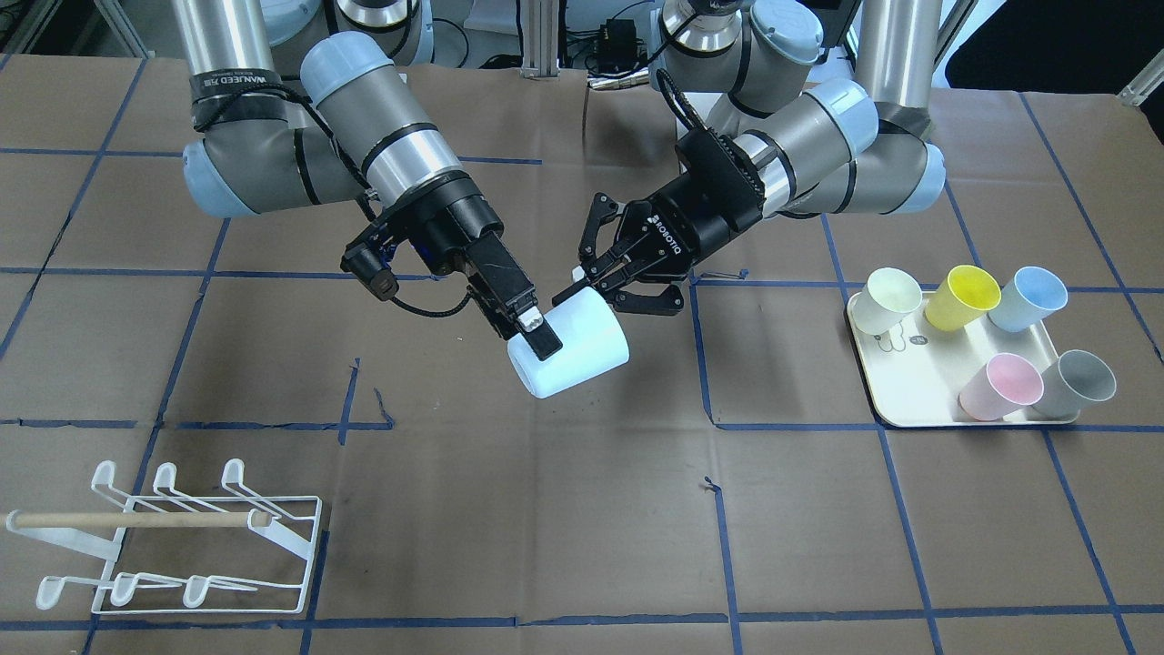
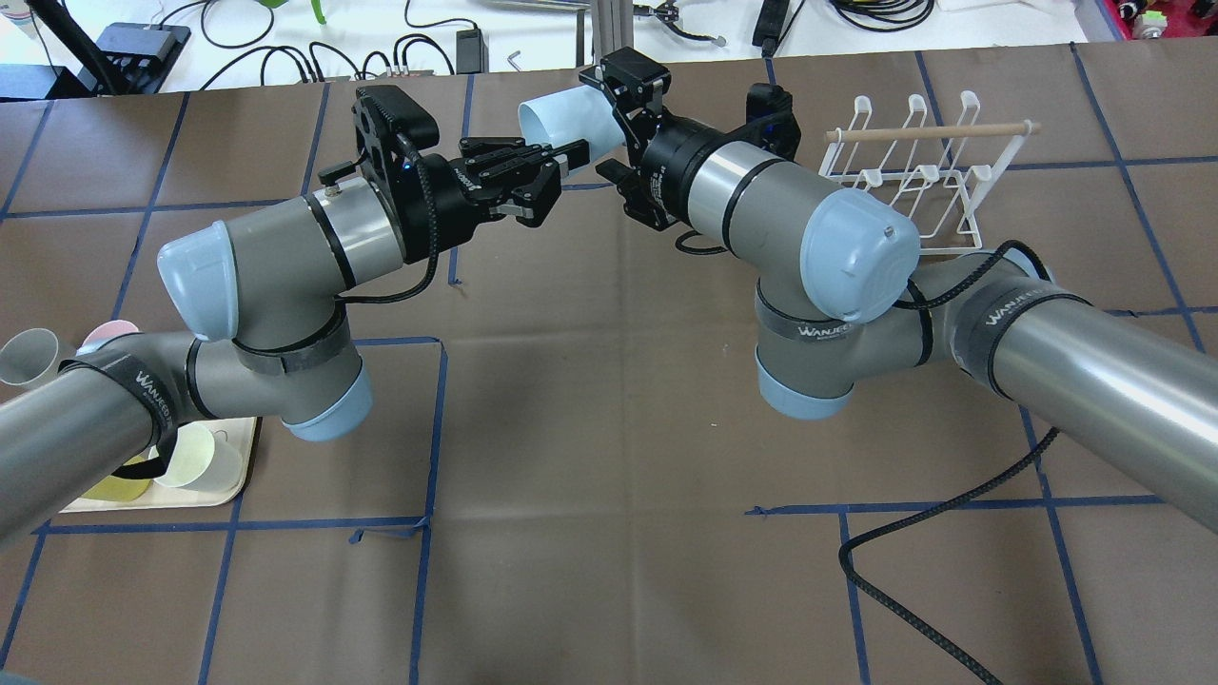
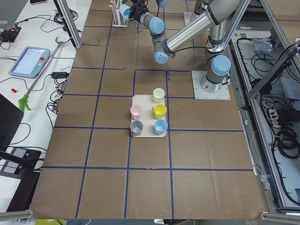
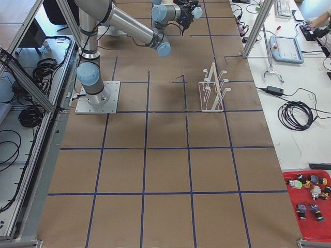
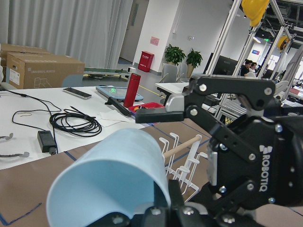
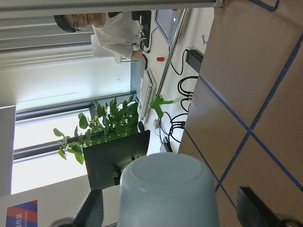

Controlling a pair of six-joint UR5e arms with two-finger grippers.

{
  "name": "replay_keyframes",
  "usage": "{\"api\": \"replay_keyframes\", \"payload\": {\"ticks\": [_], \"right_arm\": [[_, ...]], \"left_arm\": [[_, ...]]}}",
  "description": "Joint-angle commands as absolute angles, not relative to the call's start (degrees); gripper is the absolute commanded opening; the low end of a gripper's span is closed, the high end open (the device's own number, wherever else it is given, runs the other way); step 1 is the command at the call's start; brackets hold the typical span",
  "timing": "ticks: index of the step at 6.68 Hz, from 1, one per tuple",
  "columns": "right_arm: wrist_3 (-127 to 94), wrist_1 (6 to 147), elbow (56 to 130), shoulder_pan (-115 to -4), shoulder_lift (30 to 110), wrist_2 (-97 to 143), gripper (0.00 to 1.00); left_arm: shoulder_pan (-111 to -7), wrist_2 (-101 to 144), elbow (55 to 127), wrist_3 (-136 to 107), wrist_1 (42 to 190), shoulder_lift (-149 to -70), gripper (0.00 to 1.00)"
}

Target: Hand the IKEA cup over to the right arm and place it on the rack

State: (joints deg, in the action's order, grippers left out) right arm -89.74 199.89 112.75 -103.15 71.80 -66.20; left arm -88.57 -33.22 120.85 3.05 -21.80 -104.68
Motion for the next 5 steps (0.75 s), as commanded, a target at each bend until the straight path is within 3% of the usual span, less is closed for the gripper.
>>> {"api": "replay_keyframes", "payload": {"ticks": [1, 5], "right_arm": [[-89.7, 199.9, 111.4, -103.6, 70.5, -66.4, 1.00], [-89.7, 199.7, 111.4, -103.7, 70.8, -66.4, 1.00]], "left_arm": [[-88.6, -33.2, 120.8, 3.0, -21.8, -104.7, 0.05], [-88.6, -33.3, 120.8, 3.0, -21.8, -104.6, 0.06]]}}
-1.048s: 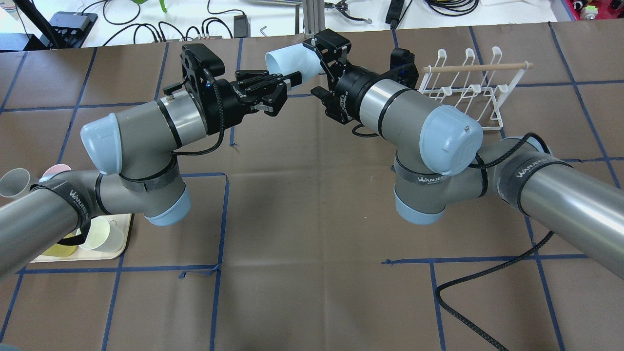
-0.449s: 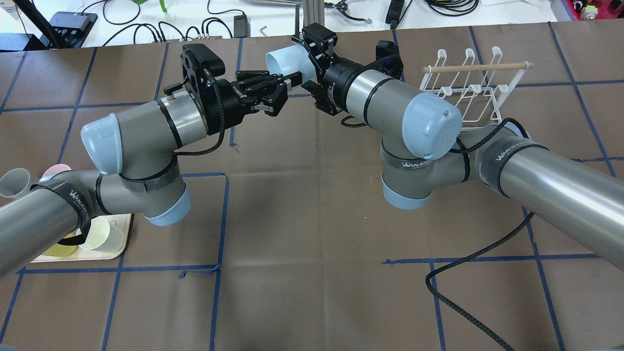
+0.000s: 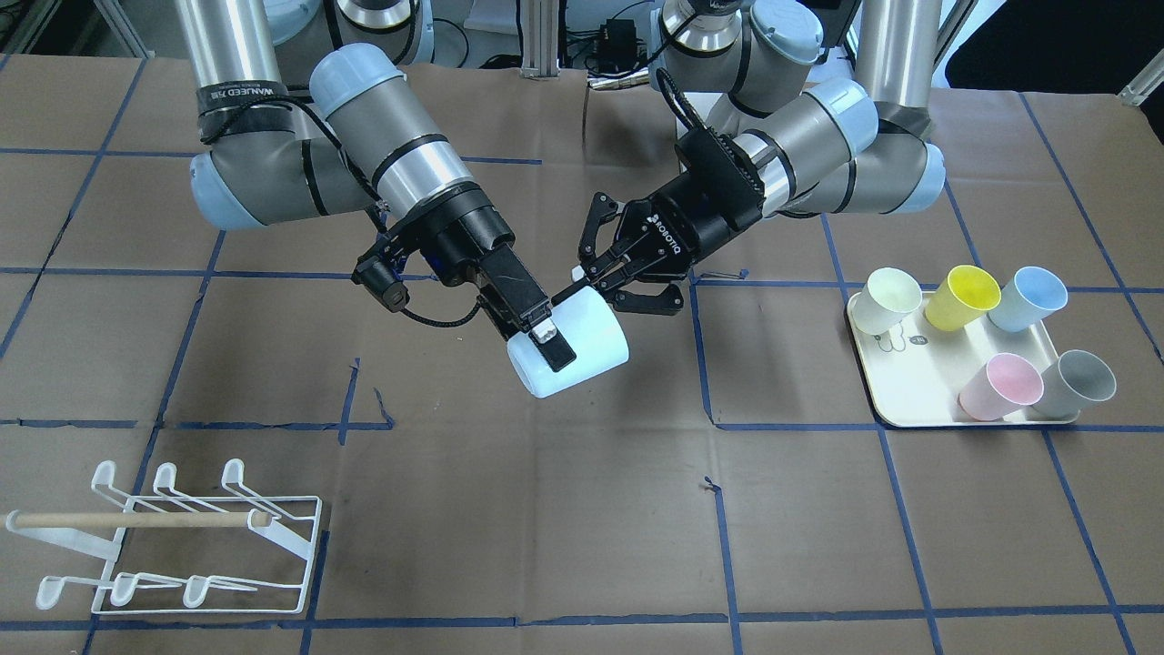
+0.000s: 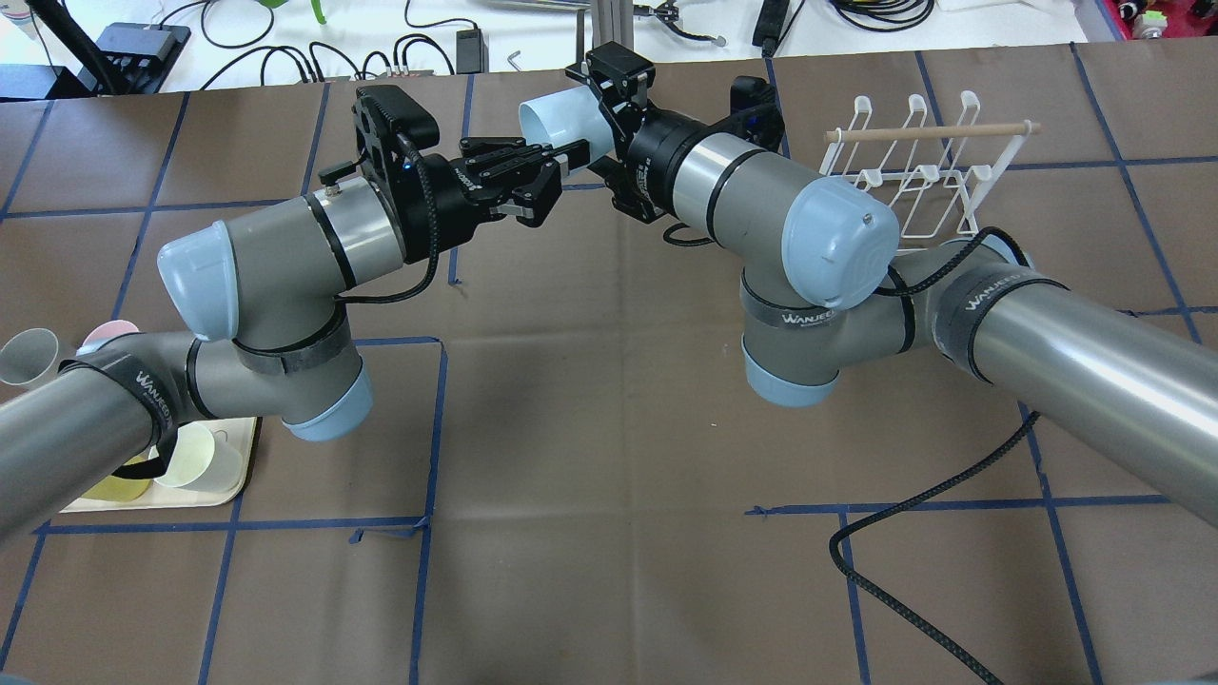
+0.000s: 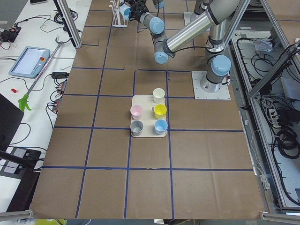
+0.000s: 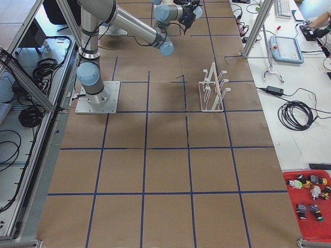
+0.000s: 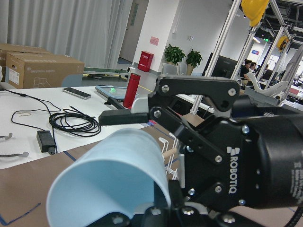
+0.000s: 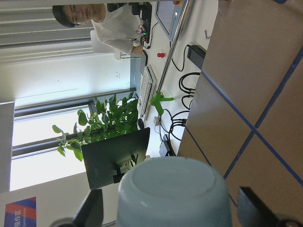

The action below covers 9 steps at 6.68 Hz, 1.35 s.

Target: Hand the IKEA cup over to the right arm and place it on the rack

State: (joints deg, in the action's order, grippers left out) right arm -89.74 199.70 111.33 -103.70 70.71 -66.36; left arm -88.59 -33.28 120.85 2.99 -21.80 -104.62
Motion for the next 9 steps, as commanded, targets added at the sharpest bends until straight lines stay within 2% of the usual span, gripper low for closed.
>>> {"api": "replay_keyframes", "payload": {"ticks": [1, 3, 4, 5, 6, 7, 8, 9], "right_arm": [[-89.7, 199.7, 111.4, -103.7, 70.8, -66.3, 0.90], [-89.6, 199.9, 111.4, -103.7, 70.8, -66.2, 0.66], [-89.5, 199.9, 111.4, -103.7, 70.8, -66.2, 0.55], [-89.4, 200.0, 111.4, -103.7, 70.8, -66.1, 0.47], [-89.3, 200.0, 111.4, -103.7, 70.8, -66.1, 0.44], [-89.2, 200.0, 111.4, -103.7, 70.8, -66.1, 0.42], [-89.2, 200.0, 111.4, -103.7, 70.8, -66.0, 0.41], [-89.0, 200.1, 111.3, -103.7, 70.8, -66.0, 0.41]], "left_arm": [[-88.6, -33.3, 120.8, 3.0, -21.8, -104.6, 0.07], [-88.6, -33.2, 120.8, 3.0, -21.8, -104.7, 0.08], [-88.6, -33.2, 120.8, 2.8, -21.8, -104.7, 0.11], [-88.6, -33.4, 120.7, 1.6, -21.9, -104.3, 0.37], [-88.5, -33.5, 120.2, -0.2, -21.9, -104.2, 0.57], [-88.5, -33.5, 120.2, -1.8, -21.9, -103.8, 0.70], [-88.4, -33.5, 120.2, -2.0, -21.9, -103.9, 0.78], [-87.8, -33.5, 120.6, -1.9, -21.9, -104.0, 0.98]]}}
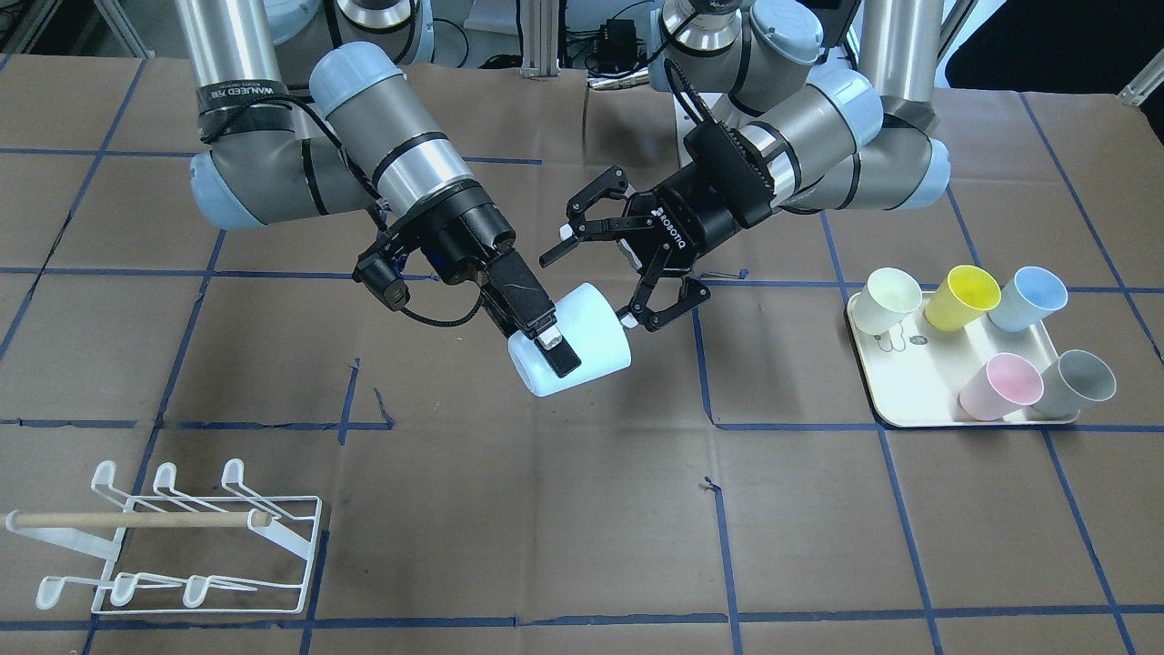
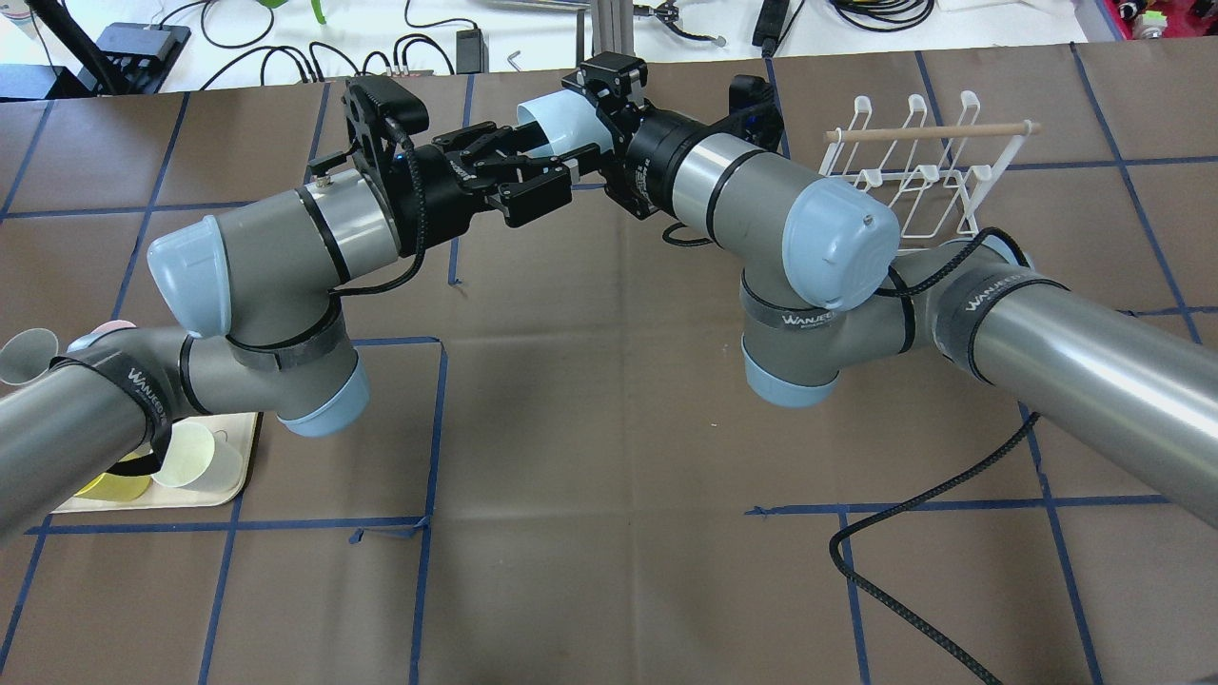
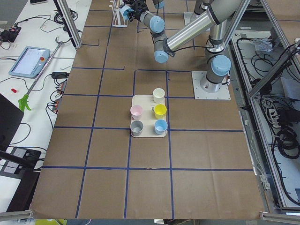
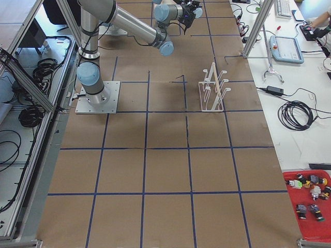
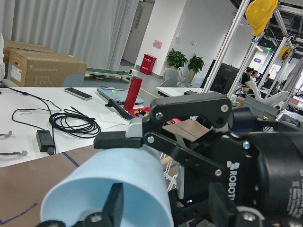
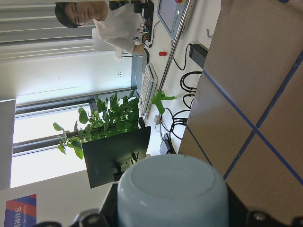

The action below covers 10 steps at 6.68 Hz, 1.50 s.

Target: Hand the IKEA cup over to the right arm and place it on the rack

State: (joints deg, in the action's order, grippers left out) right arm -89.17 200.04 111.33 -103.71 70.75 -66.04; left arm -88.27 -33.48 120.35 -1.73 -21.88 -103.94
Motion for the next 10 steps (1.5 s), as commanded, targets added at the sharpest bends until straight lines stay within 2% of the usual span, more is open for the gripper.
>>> {"api": "replay_keyframes", "payload": {"ticks": [1, 4, 6, 8, 10], "right_arm": [[-88.9, 200.2, 111.1, -103.6, 70.6, -66.0, 0.41], [-81.9, 200.1, 110.1, -98.4, 70.4, -66.2, 0.38], [-69.1, 199.8, 109.0, -93.1, 70.5, -66.2, 0.33], [-57.0, 200.0, 109.2, -90.7, 70.4, -66.5, 0.32], [-42.1, 199.7, 109.0, -87.5, 70.5, -69.7, 0.32]], "left_arm": [[-86.1, -33.4, 120.7, -2.0, -21.8, -103.6, 0.99], [-77.2, -33.5, 120.4, -2.1, -20.5, -103.2, 0.99], [-77.6, -45.9, 116.9, -2.1, -7.9, -101.3, 0.99], [-79.4, -59.5, 107.8, -2.0, 14.0, -101.1, 0.99], [-86.0, -79.6, 96.8, -2.3, 45.4, -101.9, 0.99]]}}
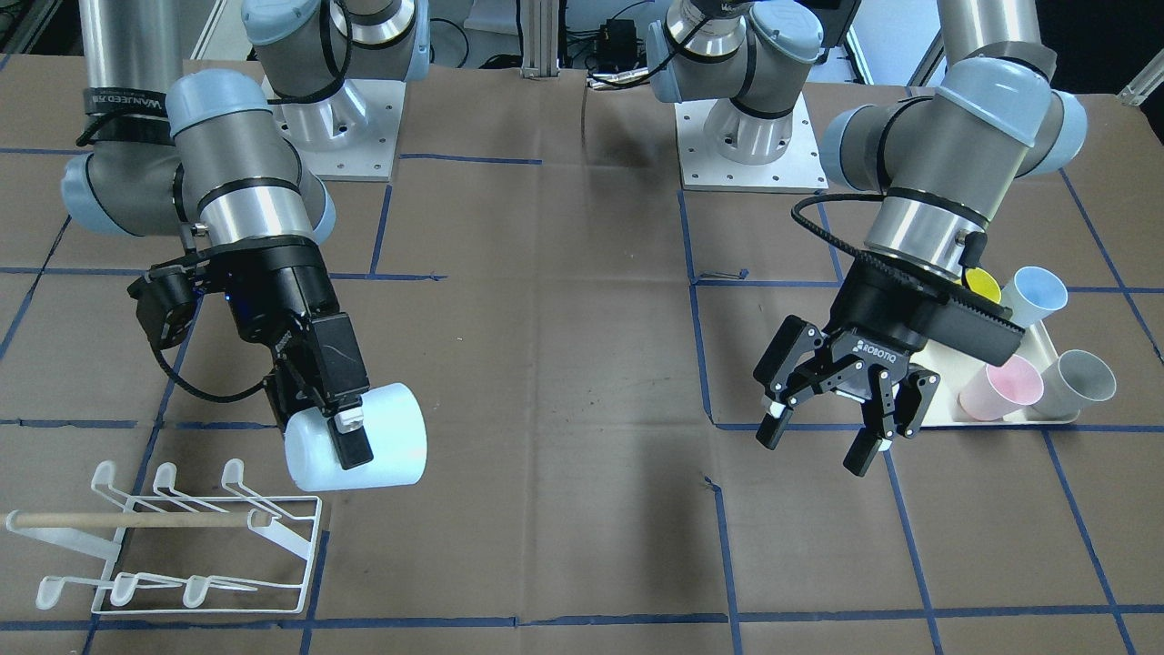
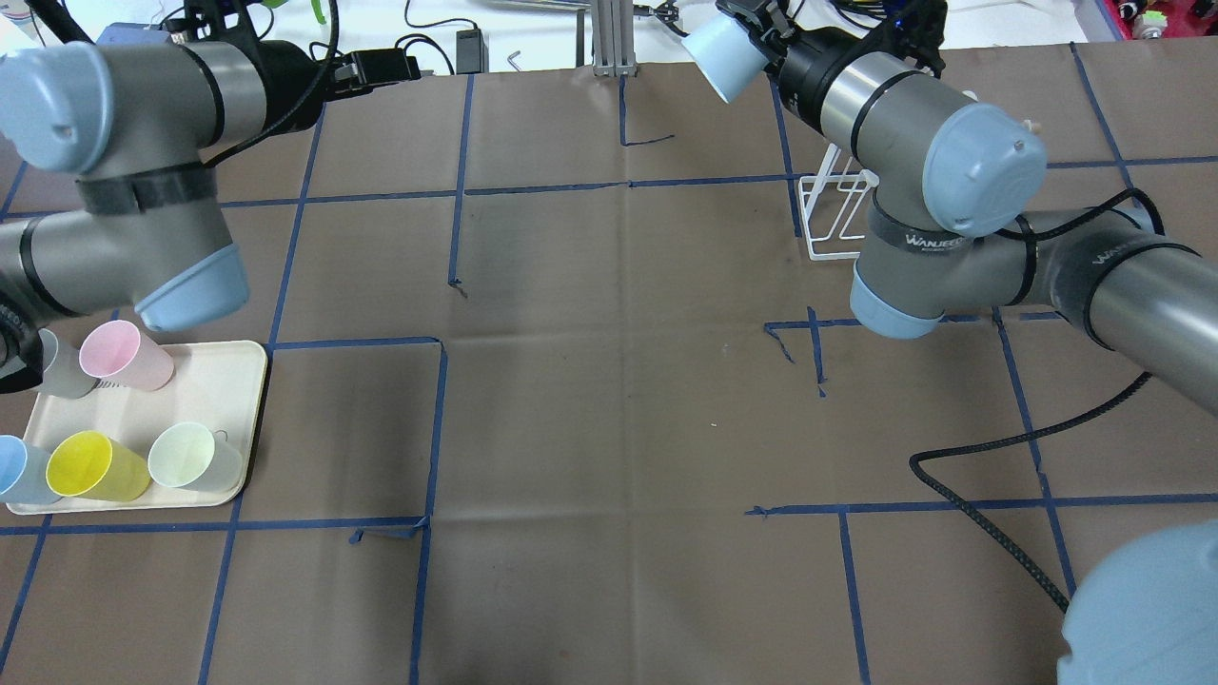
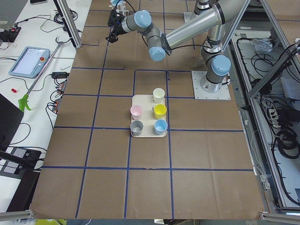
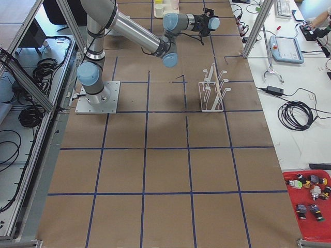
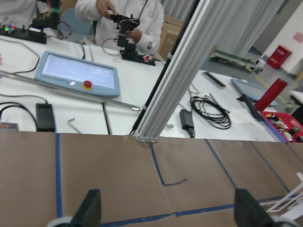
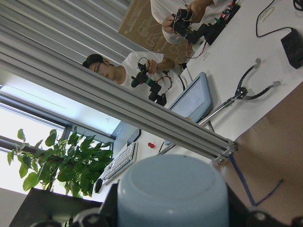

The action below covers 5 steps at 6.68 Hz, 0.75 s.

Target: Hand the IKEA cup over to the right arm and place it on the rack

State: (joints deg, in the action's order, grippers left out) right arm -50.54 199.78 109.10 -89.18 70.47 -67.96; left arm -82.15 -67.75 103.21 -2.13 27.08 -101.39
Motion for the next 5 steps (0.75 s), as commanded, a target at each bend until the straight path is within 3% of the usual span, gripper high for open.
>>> {"api": "replay_keyframes", "payload": {"ticks": [1, 3, 5], "right_arm": [[-35.3, 199.6, 109.2, -87.2, 70.5, -72.8, 0.32], [-19.6, 199.5, 108.5, -86.1, 70.3, -83.4, 0.32], [-7.6, 199.7, 105.6, -85.3, 67.2, -86.6, 0.32]], "left_arm": [[-87.3, -83.3, 92.1, -2.4, 58.8, -102.3, 0.99], [-87.3, -83.4, 86.7, -1.4, 76.8, -99.2, 0.99], [-87.2, -88.9, 85.6, 0.7, 84.3, -96.3, 0.99]]}}
